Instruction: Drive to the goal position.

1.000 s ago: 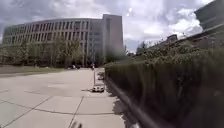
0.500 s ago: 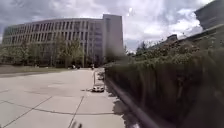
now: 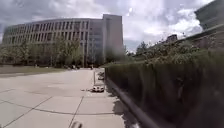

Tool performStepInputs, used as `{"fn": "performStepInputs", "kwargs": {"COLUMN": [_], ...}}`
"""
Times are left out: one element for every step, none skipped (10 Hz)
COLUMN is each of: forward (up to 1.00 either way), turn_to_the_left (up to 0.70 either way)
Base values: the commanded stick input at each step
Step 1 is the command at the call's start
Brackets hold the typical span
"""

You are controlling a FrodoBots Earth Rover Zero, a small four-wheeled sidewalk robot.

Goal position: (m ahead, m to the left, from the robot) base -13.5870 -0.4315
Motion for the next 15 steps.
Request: {"fn": "performStepInputs", "kwargs": {"forward": [0.06,0.06,0.06,0.06,0.06,0.06,0.06,0.06,0.05,0.08,0.09,0.07,0.06,0.05,-0.04], "turn_to_the_left": [0.00,0.00,0.00,0.00,0.00,0.00,0.00,0.00,0.00,0.00,0.00,0.00,0.00,0.00,0.00]}}
